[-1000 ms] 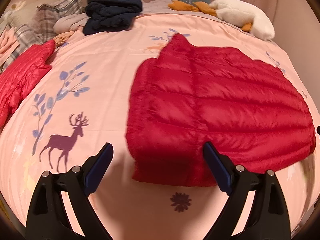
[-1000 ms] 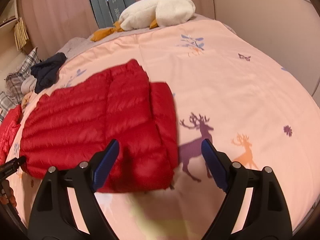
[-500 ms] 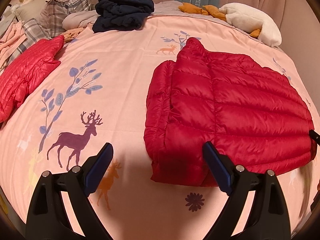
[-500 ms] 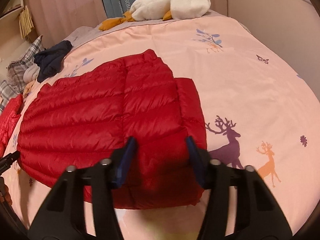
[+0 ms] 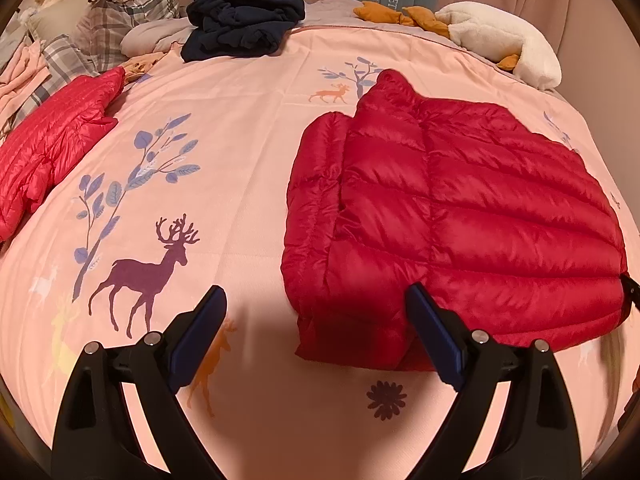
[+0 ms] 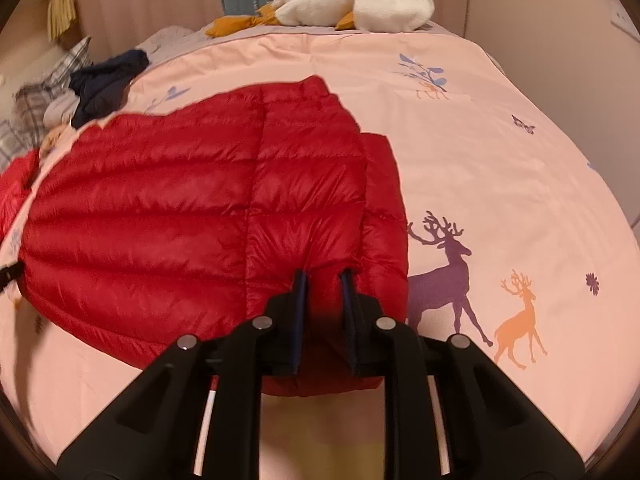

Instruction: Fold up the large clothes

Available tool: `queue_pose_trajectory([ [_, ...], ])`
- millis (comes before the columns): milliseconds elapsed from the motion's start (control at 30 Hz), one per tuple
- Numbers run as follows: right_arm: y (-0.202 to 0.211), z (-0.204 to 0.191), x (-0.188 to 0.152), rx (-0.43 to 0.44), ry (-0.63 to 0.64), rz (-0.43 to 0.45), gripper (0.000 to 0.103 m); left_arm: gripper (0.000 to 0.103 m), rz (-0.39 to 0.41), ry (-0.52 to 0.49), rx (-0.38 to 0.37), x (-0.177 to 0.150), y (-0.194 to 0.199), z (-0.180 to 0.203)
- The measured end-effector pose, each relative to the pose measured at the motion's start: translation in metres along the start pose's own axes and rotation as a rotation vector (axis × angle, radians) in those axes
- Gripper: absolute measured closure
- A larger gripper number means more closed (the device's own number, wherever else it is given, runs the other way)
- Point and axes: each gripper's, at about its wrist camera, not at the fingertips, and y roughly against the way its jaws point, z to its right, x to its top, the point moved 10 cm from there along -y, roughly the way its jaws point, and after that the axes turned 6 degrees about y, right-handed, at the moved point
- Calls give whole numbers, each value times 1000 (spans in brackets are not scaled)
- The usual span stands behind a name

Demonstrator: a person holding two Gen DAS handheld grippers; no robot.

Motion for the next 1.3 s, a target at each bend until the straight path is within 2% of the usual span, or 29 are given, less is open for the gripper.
queue_pose_trajectory([
  [33,7,0,5,1,-3,25,68,11,10,-7,-2,1,4,2],
  [133,26,-9,16,4,22,89,60,11,38,-31,-17,3,16,10],
  [233,33,-35,21,60,65,112,54,11,61,-55,-42,7,24,23],
  [400,17,-73,17,114,119,83,50,11,81,-101,-87,10,24,52],
  [533,-2,-91,10,107,143,48,47,11,38,-139,-84,1,2,70],
  [633,-10,-91,8,119,133,20,46,11,11,-152,-61,-4,-13,72],
  [767,-9,-89,6,135,120,15,46,11,6,-150,-59,-3,-12,71],
  [1067,22,-100,14,157,142,99,42,11,51,-166,-120,0,15,89],
  [1300,-6,-106,1,157,152,11,40,11,-5,-215,-96,-11,-12,106],
])
